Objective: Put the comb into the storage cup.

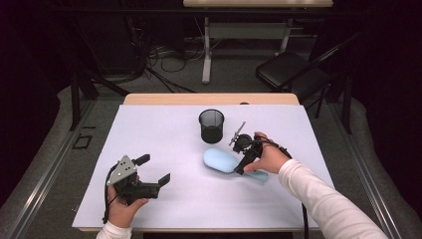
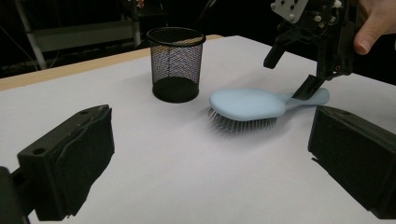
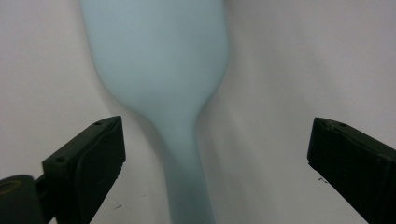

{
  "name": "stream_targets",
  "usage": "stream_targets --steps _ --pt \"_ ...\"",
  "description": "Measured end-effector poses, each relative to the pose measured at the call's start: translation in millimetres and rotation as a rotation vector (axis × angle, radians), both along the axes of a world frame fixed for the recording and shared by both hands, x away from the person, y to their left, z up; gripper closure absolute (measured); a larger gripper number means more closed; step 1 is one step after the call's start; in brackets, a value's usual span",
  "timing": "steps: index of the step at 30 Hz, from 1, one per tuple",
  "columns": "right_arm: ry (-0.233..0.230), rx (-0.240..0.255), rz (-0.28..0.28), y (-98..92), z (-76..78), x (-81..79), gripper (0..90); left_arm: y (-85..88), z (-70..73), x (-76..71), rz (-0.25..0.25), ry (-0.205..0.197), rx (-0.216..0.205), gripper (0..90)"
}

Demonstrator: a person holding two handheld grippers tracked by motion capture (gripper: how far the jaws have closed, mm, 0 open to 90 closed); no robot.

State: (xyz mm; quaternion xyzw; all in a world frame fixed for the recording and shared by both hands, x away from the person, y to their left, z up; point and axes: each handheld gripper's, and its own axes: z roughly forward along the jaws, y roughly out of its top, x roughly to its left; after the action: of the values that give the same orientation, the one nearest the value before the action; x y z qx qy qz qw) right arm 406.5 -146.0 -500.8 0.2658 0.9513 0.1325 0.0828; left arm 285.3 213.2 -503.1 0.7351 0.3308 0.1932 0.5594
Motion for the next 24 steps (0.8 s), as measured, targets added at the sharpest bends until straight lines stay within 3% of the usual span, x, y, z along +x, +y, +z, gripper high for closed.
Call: stream_targets --steps 10,24 --pt "-0.012 -0.006 0.034 0.3 -6.9 -0.6 15.2 0.4 0.0 0.3 -0.004 0.001 0.011 0.5" --pt "0.02 -0.007 0.049 0.8 -14.1 -1.1 24.3 0.5 -0.3 0.4 -0.004 0.003 0.007 0.5"
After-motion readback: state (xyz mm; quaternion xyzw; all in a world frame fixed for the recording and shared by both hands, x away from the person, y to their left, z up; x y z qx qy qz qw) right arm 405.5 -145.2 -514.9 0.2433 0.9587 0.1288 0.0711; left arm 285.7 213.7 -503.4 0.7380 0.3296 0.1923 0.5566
